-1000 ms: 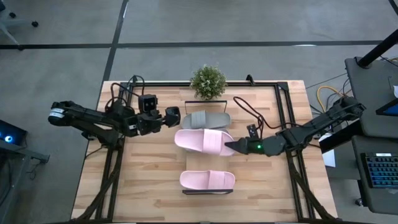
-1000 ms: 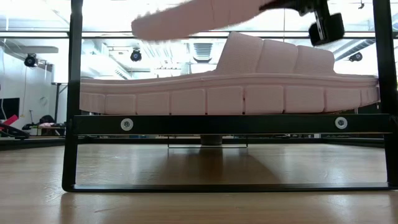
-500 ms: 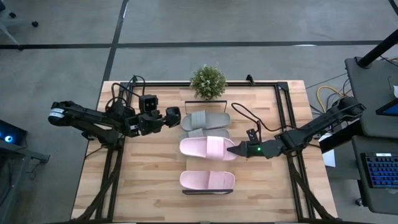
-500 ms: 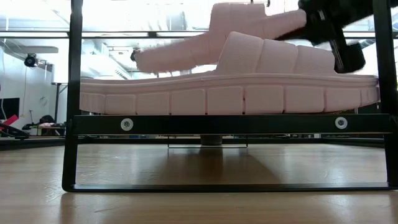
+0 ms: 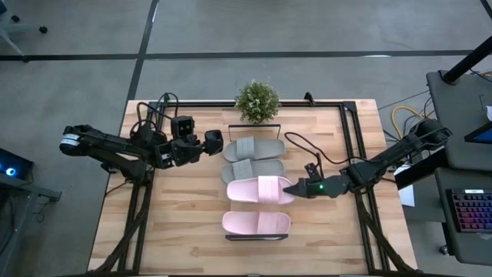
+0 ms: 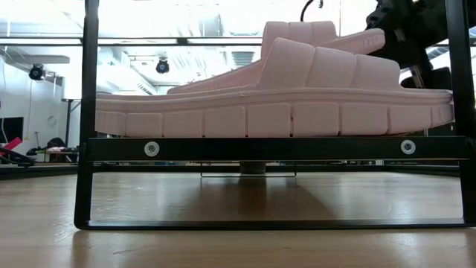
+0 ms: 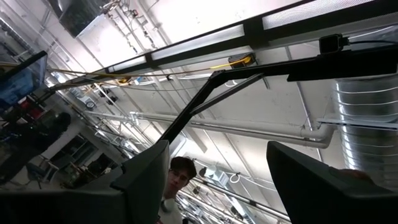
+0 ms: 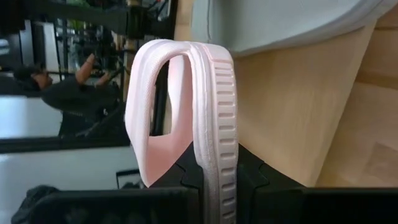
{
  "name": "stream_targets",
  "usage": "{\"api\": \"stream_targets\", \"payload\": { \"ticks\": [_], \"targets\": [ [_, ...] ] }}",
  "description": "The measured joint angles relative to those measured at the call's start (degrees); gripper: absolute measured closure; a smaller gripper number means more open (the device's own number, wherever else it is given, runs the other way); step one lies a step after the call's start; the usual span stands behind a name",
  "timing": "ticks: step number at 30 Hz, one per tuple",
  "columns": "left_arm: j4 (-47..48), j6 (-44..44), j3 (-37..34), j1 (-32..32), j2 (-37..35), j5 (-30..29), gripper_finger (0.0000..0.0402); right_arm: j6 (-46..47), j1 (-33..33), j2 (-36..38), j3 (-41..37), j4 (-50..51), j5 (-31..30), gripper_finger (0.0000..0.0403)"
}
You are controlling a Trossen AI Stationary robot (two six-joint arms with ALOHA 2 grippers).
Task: Pick and place slides into the shelf
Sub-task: Put the pink slide on the shelf
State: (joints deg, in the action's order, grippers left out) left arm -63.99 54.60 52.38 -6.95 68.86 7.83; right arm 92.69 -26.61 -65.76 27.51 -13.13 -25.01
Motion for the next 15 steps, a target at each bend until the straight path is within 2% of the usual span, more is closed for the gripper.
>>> {"api": "stream_targets", "payload": {
  "ticks": [4,15],
  "targets": [
    [0.0,0.0,0.0,0.2,0.1,-0.3,0.0147,-0.8,0.0,0.0,-0.1,0.1,1.7,0.0374],
    [0.0,0.0,0.2,0.6,0.1,-0.8,0.0147,3.0,0.0,0.0,-2.7,0.4,1.7,0.0374]
  ]
}}
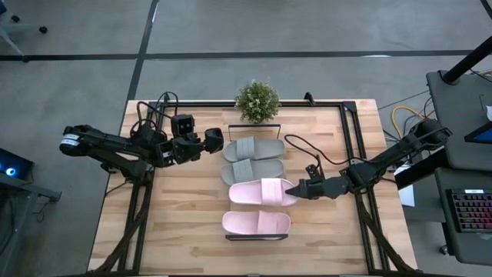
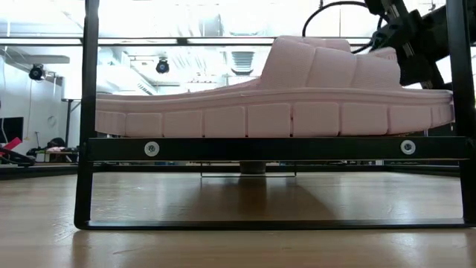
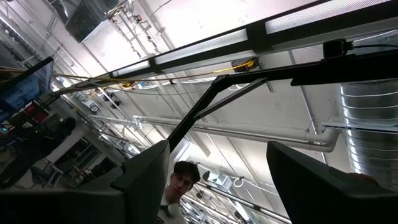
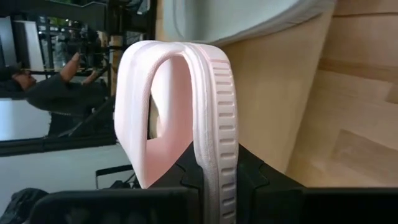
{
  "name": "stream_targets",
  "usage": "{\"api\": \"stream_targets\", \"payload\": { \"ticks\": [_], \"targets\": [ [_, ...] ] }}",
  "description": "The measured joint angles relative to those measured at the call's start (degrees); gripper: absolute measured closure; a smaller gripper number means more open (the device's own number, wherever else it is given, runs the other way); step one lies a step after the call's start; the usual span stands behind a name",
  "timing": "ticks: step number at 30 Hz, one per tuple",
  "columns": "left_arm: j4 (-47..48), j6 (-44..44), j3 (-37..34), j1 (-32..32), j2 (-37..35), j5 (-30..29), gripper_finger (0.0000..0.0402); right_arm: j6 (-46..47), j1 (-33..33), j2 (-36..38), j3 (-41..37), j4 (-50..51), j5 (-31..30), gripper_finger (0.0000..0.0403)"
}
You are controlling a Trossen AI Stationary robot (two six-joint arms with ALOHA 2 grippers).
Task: Pick and place slides into the shelf
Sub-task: Put the pink slide on the shelf
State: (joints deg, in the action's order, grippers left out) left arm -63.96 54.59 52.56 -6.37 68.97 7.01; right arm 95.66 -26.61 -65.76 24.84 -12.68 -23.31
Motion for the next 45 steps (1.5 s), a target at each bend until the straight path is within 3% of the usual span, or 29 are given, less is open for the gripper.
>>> {"api": "stream_targets", "payload": {
  "ticks": [7,17,21,27,34,45],
  "targets": [
    [0.0,0.0,0.0,0.0,0.3,0.0,0.0147,0.8,0.0,0.0,-0.9,0.0,0.2,0.0374],
    [0.0,0.2,0.0,1.5,0.3,0.0,0.0147,0.2,1.3,-1.8,-1.7,0.0,5.6,0.0374],
    [0.0,0.5,0.0,1.6,0.3,0.0,0.0147,0.8,2.2,-6.3,-1.8,-4.8,7.3,0.0375],
    [0.0,0.5,0.0,1.7,0.3,0.0,0.0147,0.0,3.4,-17.8,-1.3,-20.8,8.4,0.0375],
    [0.0,0.6,0.0,1.7,0.3,0.0,0.0147,0.7,3.4,-27.2,1.2,-28.6,10.2,0.0375],
    [0.0,0.7,0.0,1.6,0.2,0.2,0.0147,-0.9,3.4,-23.8,0.9,-24.9,10.2,0.0375]
  ]
}}
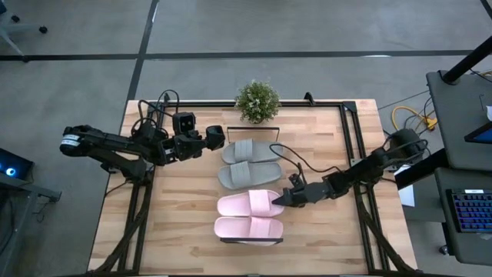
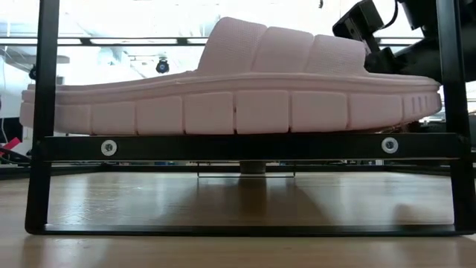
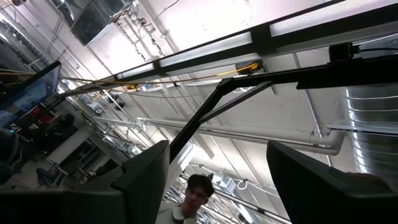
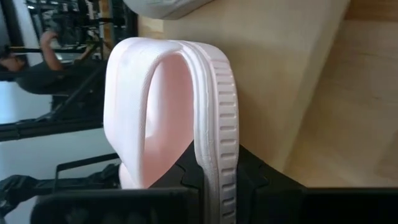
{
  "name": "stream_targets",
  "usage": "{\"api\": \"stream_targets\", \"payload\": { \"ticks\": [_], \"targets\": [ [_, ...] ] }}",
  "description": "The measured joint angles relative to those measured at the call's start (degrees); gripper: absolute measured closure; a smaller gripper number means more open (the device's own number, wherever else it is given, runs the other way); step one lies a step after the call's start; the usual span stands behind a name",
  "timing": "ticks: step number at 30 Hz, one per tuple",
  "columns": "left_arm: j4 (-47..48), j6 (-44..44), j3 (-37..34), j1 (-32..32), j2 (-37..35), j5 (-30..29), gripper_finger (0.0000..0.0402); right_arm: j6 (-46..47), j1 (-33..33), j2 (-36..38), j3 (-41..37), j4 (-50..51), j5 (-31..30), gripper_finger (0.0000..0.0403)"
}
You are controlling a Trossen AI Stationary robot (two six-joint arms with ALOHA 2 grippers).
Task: Pick and place slides into the shelf
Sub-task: Put the pink slide on the shelf
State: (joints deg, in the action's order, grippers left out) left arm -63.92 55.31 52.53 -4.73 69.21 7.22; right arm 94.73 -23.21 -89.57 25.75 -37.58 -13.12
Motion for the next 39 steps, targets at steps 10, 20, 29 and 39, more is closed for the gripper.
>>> {"api": "stream_targets", "payload": {
  "ticks": [10,20,29,39],
  "targets": [
    [0.2,0.0,0.0,0.0,0.0,0.3,0.0147,0.2,0.0,2.8,-0.2,4.8,0.0,0.0375],
    [0.2,0.0,0.0,0.0,0.0,0.3,0.0147,0.5,0.1,2.4,-0.4,4.8,0.0,0.0375],
    [0.2,0.0,0.0,0.0,0.0,0.3,0.0147,-0.7,0.8,2.4,-0.4,4.9,0.2,0.035],
    [4.7,0.0,0.0,0.0,0.0,0.2,0.0147,-2.7,1.1,2.4,-0.2,4.8,0.1,0.032]
  ]
}}
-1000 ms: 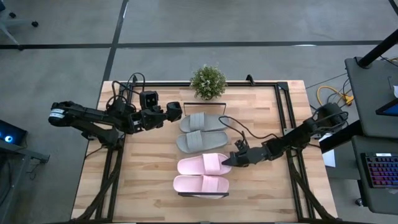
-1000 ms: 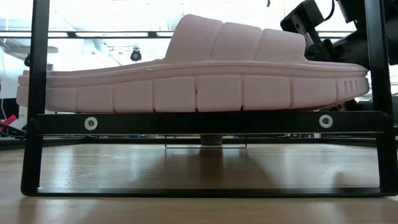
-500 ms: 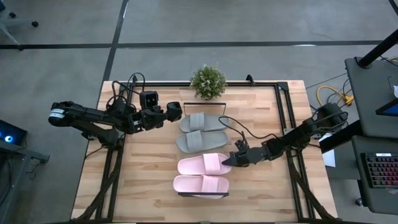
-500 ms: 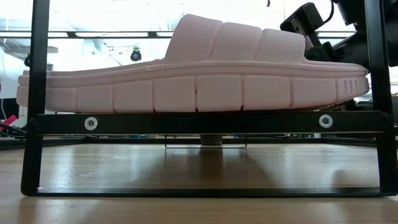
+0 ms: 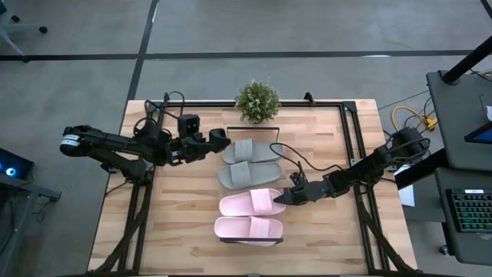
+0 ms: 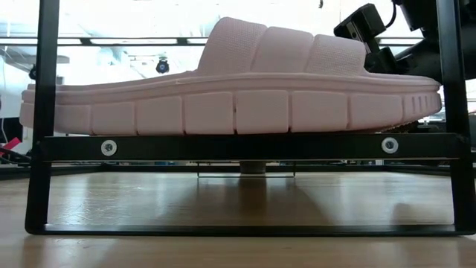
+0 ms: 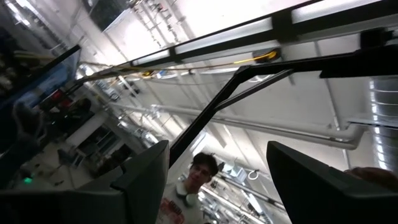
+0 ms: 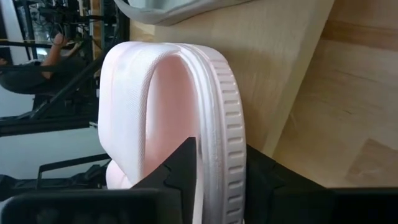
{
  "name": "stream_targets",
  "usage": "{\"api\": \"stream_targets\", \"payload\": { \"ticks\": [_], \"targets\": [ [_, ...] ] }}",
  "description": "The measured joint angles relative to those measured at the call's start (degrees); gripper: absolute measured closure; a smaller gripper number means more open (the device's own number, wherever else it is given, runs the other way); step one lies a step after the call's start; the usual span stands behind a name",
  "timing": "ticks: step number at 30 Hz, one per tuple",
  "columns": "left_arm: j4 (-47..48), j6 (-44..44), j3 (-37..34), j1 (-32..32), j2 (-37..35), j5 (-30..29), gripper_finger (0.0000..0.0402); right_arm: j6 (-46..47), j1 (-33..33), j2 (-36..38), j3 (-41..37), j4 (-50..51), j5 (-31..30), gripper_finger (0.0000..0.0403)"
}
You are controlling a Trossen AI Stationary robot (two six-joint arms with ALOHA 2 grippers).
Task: Pick and place slides into the shelf
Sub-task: Put the pink slide on the shelf, then return to Home Position
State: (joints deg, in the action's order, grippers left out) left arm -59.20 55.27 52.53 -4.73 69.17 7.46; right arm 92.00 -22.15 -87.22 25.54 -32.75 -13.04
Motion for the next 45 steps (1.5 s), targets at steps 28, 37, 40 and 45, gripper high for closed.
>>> {"api": "stream_targets", "payload": {
  "ticks": [28,37,40,45],
  "targets": [
    [10.4,-0.7,0.0,0.5,-3.3,0.0,0.0147,-2.5,2.0,0.6,-1.4,-0.2,5.9,0.0159],
    [14.1,-2.3,-0.1,0.6,-4.8,1.0,0.0147,-4.0,3.4,4.1,-3.3,0.0,6.0,0.0147],
    [19.9,-3.2,-0.1,0.6,-6.1,1.0,0.0147,-4.4,3.8,7.5,-4.6,1.6,6.1,0.0148],
    [26.0,-5.1,-0.2,0.6,-8.4,1.0,0.0147,-4.4,4.1,15.7,-6.7,7.4,5.6,0.0145]
  ]
}}
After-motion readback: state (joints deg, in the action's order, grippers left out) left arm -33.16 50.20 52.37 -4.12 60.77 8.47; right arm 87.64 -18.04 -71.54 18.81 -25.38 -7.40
